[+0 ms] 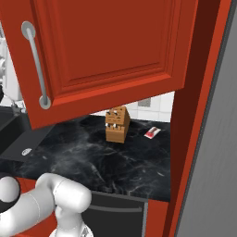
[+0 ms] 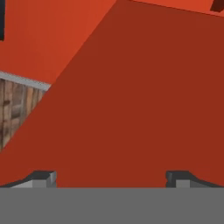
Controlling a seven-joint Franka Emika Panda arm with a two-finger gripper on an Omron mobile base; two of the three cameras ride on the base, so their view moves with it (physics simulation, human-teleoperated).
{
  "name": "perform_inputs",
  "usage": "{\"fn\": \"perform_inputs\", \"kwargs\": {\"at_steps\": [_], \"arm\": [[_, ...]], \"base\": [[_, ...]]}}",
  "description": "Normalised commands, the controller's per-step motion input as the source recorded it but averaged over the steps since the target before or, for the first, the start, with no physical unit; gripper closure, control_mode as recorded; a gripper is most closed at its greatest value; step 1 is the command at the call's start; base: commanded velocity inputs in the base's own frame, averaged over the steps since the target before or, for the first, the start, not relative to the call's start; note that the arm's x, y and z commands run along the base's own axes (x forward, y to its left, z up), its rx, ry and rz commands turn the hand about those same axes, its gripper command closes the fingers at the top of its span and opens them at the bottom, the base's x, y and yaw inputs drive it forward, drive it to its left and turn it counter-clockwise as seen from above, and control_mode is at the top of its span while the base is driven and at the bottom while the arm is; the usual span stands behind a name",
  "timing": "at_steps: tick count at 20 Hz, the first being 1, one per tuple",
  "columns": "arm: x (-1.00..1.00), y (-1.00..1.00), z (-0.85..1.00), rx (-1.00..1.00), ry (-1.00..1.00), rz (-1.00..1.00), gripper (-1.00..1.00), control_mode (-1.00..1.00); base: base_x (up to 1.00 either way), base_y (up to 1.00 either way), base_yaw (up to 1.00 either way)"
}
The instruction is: Pick the soap dispenser and spray from the cabinet and place them on the counter.
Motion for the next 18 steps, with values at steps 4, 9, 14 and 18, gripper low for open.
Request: {"fn": "perform_inputs", "kwargs": {"at_steps": [4, 9, 14, 18], "arm": [[0.00, -0.17, 0.00, 0.00, 0.00, -0.06, -1.00, -1.00], [0.00, -0.24, 0.00, 0.00, 0.00, -0.03, -1.00, -1.00], [-0.04, -0.25, 0.00, 0.00, 0.00, -0.02, -1.00, -1.00], [-0.05, -0.27, 0.00, 0.00, 0.00, -0.03, -1.00, -1.00]], "base": [[0.00, 0.00, 0.00], [0.00, 0.00, 0.00], [0.00, 0.00, 0.00], [0.00, 0.00, 0.00]]}}
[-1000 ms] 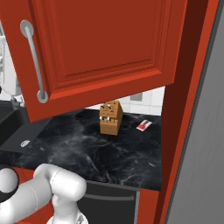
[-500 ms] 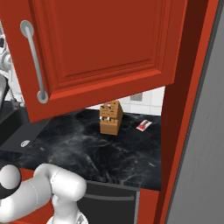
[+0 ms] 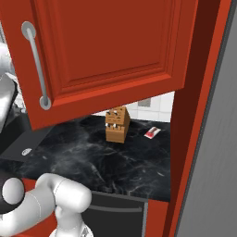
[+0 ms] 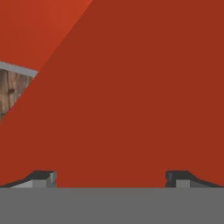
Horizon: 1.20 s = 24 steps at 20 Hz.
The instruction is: Pick the soap dispenser and spray from the cabinet and place them on the counter.
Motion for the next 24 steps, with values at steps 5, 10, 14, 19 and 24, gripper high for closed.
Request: {"fn": "perform_inputs", "kwargs": {"at_steps": [5, 10, 14, 19, 24], "arm": [[-0.11, -0.31, 0.00, 0.00, 0.00, -0.04, -1.00, -1.00], [-0.16, -0.36, 0.00, 0.00, 0.00, -0.04, -1.00, -1.00], [-0.16, -0.39, 0.00, 0.00, 0.00, -0.04, -1.00, -1.00], [-0.14, -0.40, 0.00, 0.00, 0.00, -0.05, -1.00, -1.00], [-0.11, -0.38, 0.00, 0.00, 0.00, -0.04, -1.00, -1.00]], "base": [[0.00, 0.00, 0.00], [0.00, 0.00, 0.00], [0.00, 0.00, 0.00], [0.00, 0.00, 0.00], [0.00, 0.00, 0.00]]}}
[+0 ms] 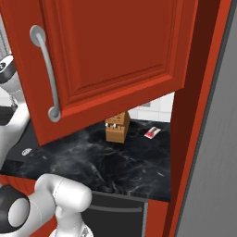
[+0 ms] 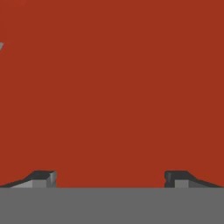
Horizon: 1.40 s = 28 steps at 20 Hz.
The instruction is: Pick the soap dispenser and spray from the cabinet and place them on the counter.
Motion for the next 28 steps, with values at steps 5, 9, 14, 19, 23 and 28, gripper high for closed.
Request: {"fn": "perform_inputs", "kwargs": {"at_steps": [5, 9, 14, 19, 23, 28], "arm": [[-0.04, -0.30, 0.00, 0.00, -0.02, -0.01, -1.00, -1.00], [0.00, -0.23, 0.00, 0.00, -0.02, 0.00, -1.00, -1.00], [0.00, -0.27, 0.00, 0.00, -0.02, 0.00, -1.00, -1.00], [0.00, -0.34, 0.00, 0.00, -0.02, 0.00, -1.00, -1.00], [-0.01, -0.39, 0.00, 0.00, -0.01, 0.00, -1.00, -1.00], [0.00, -0.34, 0.00, 0.00, -0.01, 0.00, -1.00, -1.00]], "base": [[0.00, 0.00, 0.00], [0.00, 0.00, 0.00], [0.00, 0.00, 0.00], [0.00, 0.00, 0.00], [0.00, 0.00, 0.00], [0.00, 0.00, 0.00]]}}
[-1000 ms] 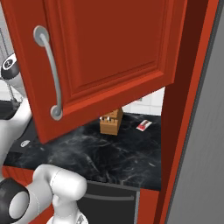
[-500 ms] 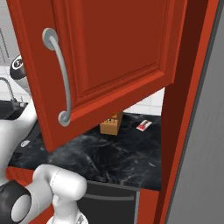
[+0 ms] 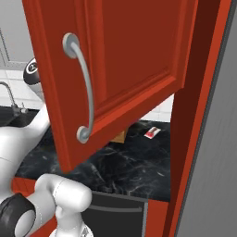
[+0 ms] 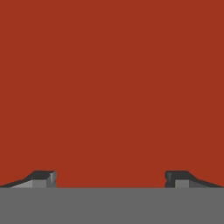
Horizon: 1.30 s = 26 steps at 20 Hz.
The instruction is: Pick the soap dispenser and spray from the cabinet and place them on the counter.
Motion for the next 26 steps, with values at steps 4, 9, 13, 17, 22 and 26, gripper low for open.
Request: {"fn": "perform_inputs", "kwargs": {"at_steps": [4, 9, 13, 17, 22, 26], "arm": [[0.00, -0.37, 0.00, 0.00, -0.01, 0.00, -1.00, -1.00], [0.00, -0.40, 0.00, 0.00, 0.00, 0.00, -1.00, -1.00], [0.00, -0.44, 0.00, 0.00, 0.00, 0.00, -1.00, -1.00], [0.00, -0.43, 0.00, 0.00, 0.00, 0.00, -1.00, -1.00], [0.00, -0.19, 0.00, 0.00, 0.00, 0.00, -1.00, -1.00], [0.00, -0.01, 0.00, 0.00, 0.00, 0.01, -1.00, -1.00]], "base": [[0.00, 0.00, 0.00], [0.00, 0.00, 0.00], [0.00, 0.00, 0.00], [0.00, 0.00, 0.00], [0.00, 0.00, 0.00], [0.00, 0.00, 0.00]]}}
